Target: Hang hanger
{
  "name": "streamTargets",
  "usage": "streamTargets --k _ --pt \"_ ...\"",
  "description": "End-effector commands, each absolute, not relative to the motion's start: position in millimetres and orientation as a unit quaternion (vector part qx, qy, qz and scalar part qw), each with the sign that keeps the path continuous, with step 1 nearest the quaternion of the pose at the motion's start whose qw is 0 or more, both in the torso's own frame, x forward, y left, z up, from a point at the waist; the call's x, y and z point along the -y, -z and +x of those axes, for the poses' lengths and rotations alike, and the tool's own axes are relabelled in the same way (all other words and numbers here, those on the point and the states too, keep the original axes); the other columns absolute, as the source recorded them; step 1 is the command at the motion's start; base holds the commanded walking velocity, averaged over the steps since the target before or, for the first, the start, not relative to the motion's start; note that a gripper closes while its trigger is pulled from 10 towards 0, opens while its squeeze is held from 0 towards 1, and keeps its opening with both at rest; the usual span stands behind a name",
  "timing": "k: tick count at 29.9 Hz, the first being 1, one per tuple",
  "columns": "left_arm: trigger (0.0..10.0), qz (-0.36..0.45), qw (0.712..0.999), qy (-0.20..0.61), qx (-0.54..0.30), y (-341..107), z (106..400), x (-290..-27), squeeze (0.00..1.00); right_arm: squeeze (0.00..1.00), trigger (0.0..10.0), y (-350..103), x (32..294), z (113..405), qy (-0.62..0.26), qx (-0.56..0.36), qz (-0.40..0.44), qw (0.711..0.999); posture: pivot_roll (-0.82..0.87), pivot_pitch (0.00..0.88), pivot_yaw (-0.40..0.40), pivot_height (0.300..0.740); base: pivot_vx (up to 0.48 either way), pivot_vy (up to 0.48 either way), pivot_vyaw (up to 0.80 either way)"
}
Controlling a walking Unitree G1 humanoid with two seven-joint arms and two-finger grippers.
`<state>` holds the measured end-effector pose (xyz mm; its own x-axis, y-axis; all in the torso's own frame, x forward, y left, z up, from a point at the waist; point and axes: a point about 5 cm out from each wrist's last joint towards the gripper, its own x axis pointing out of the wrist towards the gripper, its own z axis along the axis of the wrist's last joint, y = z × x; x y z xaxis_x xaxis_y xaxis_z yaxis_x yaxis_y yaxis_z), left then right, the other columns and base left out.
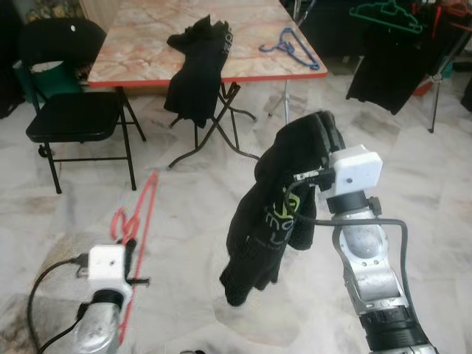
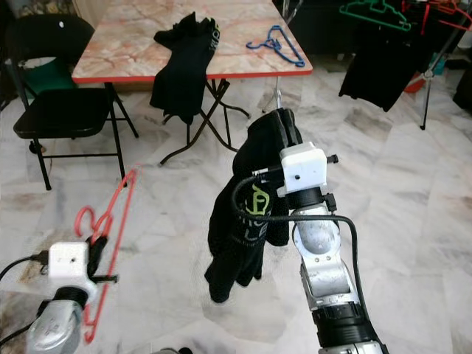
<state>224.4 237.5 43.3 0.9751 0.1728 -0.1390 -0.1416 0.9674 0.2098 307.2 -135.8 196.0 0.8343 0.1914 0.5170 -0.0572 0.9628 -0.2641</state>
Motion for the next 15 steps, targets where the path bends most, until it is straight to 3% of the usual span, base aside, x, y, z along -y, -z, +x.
streamTargets --k 1,3,6,15 --pt "10.0 0.134 0.977 -0.097 -0.136 -21 216 -252 0.0 0.0 10.0 -208 133 305 -0.063 0.302 -0.117 0.944 0.1 0.065 -0.004 0.74 0.0 0.0 0.0" --pt "10.0 0.151 0.969 -0.098 -0.171 -8 210 -258 0.0 0.0 10.0 -209 133 305 -0.062 0.304 -0.116 0.944 0.1 0.065 -0.004 0.74 0.0 0.0 0.0" --pt "10.0 0.161 0.921 -0.114 -0.336 46 160 -279 0.0 0.0 10.0 -214 137 305 -0.053 0.31 -0.119 0.942 0.09 0.065 0.009 0.74 0.0 0.0 0.0" --pt "10.0 0.122 0.86 -0.122 -0.48 84 82 -281 0.0 0.0 10.0 -221 147 305 -0.04 0.313 -0.132 0.94 0.09 0.068 -0.001 0.74 0.0 0.0 0.0"
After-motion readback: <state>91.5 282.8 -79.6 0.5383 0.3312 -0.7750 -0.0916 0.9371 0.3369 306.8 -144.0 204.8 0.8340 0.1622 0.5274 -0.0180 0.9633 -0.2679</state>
